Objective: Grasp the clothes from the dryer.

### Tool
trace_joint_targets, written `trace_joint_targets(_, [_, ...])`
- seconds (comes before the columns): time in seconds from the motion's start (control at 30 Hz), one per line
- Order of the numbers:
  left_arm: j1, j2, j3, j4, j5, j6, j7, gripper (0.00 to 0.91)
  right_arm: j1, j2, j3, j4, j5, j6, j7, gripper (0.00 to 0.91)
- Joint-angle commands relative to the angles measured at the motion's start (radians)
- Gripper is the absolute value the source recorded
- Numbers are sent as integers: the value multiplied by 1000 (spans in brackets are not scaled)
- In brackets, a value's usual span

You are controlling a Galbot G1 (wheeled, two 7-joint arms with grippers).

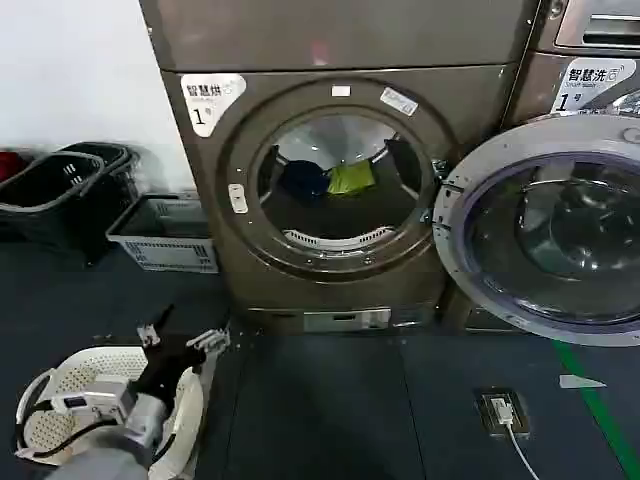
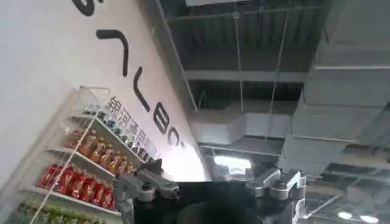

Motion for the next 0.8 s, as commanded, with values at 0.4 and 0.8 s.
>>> trace_joint_targets(0.4, [-1, 1, -3, -8, -3, 5, 0, 907, 7, -1, -11, 7, 39, 24, 5, 907])
trace_joint_targets(0.8, [0, 3, -1, -18, -6, 7, 1, 907, -2, -3, -4, 8, 48, 30, -1, 907])
